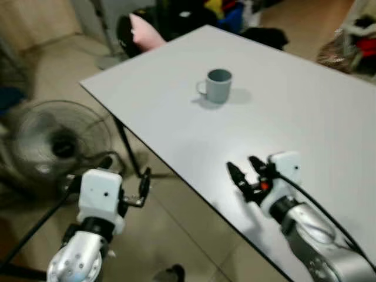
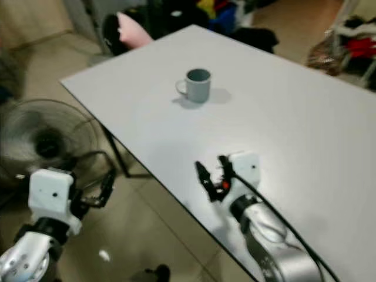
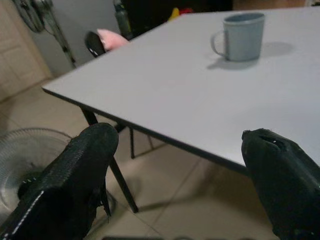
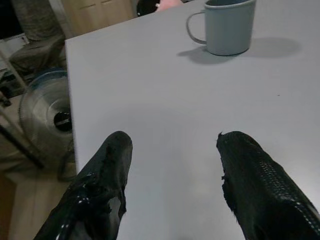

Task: Setting the table

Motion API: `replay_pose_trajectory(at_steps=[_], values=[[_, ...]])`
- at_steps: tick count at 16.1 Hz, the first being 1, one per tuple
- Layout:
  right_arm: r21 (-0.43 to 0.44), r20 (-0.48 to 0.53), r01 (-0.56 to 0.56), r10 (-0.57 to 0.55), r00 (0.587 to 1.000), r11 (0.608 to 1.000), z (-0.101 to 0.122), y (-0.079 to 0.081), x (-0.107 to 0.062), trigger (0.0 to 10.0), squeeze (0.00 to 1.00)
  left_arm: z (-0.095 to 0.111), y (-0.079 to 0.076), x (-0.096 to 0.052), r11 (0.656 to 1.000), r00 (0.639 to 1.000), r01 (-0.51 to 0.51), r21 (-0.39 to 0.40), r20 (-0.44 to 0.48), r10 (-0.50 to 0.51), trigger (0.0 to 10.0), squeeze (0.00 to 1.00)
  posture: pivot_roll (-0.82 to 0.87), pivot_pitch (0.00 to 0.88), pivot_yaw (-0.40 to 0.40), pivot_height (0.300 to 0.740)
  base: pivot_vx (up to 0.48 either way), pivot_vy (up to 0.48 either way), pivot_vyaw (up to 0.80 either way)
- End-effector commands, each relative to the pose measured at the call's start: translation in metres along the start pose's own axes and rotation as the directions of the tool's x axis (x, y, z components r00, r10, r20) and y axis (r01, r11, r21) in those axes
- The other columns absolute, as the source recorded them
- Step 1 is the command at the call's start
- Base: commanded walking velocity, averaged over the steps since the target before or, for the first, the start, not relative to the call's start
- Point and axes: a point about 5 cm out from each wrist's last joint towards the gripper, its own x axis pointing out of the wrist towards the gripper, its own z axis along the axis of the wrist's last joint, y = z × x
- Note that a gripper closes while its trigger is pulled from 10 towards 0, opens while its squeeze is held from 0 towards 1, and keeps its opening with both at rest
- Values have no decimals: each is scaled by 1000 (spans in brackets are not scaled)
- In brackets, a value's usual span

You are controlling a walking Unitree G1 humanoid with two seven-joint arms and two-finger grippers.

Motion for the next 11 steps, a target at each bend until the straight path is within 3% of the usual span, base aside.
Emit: replay_pose_trajectory(at_steps=[1,11], values=[[7,29,-34,34,999,999,5,6,-1,10000,0,0,4,0,1000,1000,-12,23,-2,12,10000,0,-22,67,38,740,0,0,800],[3,27,-63,62,998,998,5,8,0,10000,0,-1,2,-2,1000,1000,-10,20,-9,10,10000,0,-21,68,28,740,0,0,800]])
